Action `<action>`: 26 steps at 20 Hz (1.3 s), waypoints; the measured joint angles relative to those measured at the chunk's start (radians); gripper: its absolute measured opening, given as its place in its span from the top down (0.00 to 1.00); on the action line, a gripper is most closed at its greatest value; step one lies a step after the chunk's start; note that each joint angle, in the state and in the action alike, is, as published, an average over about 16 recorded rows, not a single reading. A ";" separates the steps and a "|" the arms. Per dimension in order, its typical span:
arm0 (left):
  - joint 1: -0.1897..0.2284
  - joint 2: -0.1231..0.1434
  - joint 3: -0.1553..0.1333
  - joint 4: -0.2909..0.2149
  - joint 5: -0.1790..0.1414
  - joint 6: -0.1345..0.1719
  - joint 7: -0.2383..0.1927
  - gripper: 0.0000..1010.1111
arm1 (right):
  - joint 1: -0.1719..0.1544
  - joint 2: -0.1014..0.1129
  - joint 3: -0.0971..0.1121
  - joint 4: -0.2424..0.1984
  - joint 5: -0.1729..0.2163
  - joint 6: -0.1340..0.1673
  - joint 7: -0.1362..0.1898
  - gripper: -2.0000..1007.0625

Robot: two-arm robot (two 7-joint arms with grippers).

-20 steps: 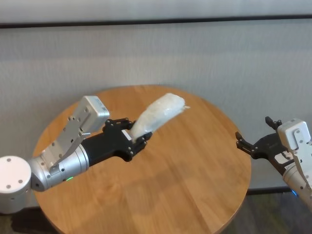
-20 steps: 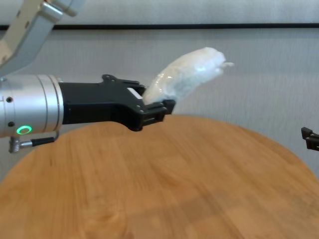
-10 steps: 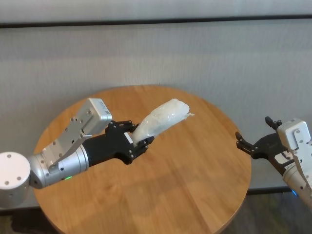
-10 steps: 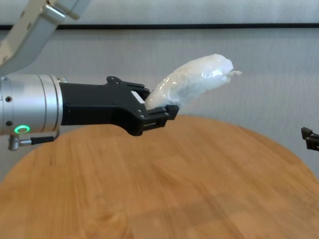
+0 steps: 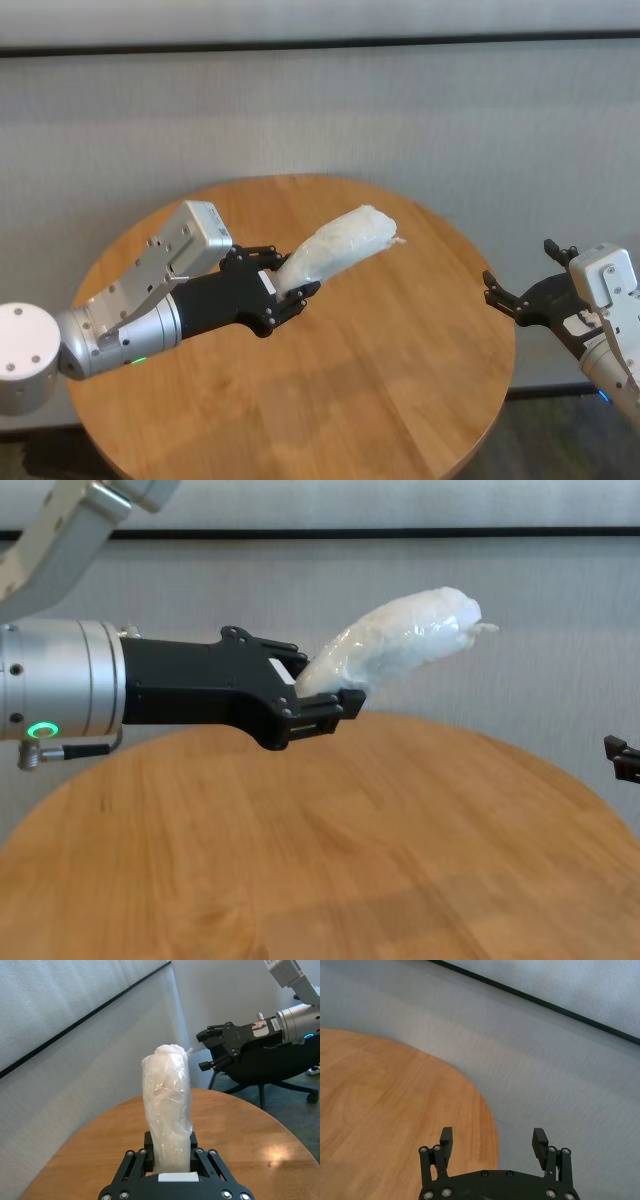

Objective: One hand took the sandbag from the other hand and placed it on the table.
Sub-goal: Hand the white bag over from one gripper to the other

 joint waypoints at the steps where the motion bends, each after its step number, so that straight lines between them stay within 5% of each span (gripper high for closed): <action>1: -0.002 0.001 0.002 0.001 0.000 -0.001 -0.002 0.61 | 0.000 0.000 0.000 0.000 0.000 0.000 0.000 0.00; 26: -0.011 0.011 0.013 -0.002 -0.004 0.002 -0.008 0.61 | 0.000 0.000 0.000 0.000 0.000 0.000 0.000 0.00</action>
